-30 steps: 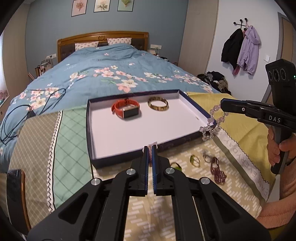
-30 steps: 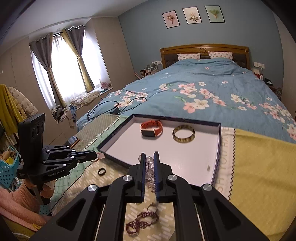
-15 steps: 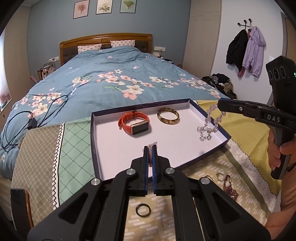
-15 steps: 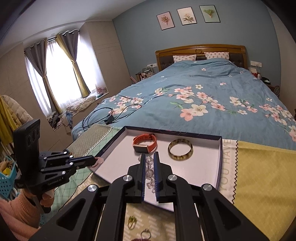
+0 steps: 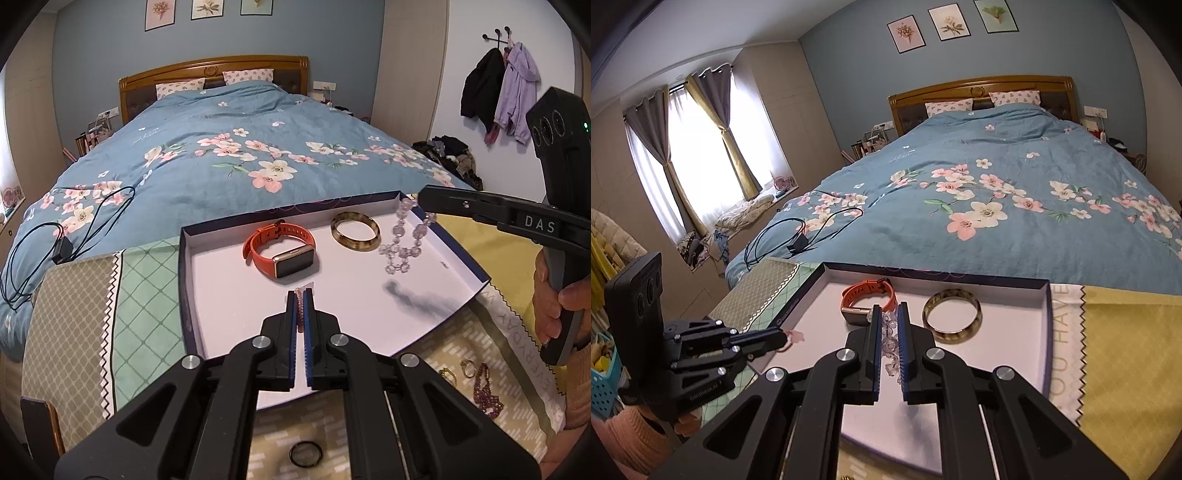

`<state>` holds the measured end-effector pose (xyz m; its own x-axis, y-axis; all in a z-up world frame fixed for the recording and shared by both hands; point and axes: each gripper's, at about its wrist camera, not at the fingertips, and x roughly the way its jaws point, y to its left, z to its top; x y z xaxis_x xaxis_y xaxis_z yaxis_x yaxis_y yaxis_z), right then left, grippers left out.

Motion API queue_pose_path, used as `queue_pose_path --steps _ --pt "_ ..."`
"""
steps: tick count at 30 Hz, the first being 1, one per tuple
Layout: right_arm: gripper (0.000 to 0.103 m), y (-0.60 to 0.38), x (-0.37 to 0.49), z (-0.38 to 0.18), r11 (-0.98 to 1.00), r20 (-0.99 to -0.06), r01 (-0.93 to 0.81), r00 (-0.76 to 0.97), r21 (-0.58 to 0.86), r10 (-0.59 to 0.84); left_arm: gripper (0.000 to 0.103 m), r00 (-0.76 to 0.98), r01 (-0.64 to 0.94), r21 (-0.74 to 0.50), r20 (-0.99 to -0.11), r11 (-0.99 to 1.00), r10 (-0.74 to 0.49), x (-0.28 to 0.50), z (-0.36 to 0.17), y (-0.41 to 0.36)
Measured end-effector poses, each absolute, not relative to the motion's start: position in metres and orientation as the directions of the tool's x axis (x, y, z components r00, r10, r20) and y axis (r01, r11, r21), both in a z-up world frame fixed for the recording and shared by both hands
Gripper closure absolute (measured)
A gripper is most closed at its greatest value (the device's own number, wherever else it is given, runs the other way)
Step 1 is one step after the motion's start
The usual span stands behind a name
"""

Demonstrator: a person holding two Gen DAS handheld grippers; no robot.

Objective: Organize jewelry
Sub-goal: 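Lower the hair tie into the box and open the left tool while the right tool releases the bracelet there, then move the left tool to the black ring while the right tool reaches the dark red beaded bracelet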

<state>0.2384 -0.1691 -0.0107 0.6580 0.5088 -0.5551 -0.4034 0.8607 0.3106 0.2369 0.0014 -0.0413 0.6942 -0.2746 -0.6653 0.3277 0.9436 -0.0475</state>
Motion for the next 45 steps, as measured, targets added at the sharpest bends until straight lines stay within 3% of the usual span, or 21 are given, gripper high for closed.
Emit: queue_pose_path --steps 29,34,37,39,45 --pt "0.095 -0.193 0.278 -0.065 0.911 -0.68 -0.236 0.609 0.337 0.409 0.099 0.602 0.318 -0.037 -0.764 0.947 -0.232 0.31 -0.087 -0.016" --pt "0.093 -0.198 0.274 -0.062 0.918 -0.68 -0.218 0.62 0.332 0.393 0.094 0.598 0.308 -0.045 -0.768 0.95 -0.23 0.311 -0.091 -0.015" --pt "0.082 -0.201 0.268 -0.057 0.916 -0.668 -0.221 0.63 0.333 0.395 0.077 0.614 0.297 -0.054 -0.754 0.953 -0.234 0.308 -0.087 -0.01" --pt "0.08 -0.202 0.261 -0.052 0.914 -0.659 -0.232 0.637 0.332 0.401 0.069 0.642 0.284 -0.047 -0.732 0.958 -0.226 0.302 -0.079 -0.006" --pt "0.07 -0.198 0.226 -0.032 0.902 -0.622 -0.323 0.654 0.286 0.431 0.06 0.723 0.267 -0.022 -0.657 0.963 -0.216 0.264 -0.048 0.007"
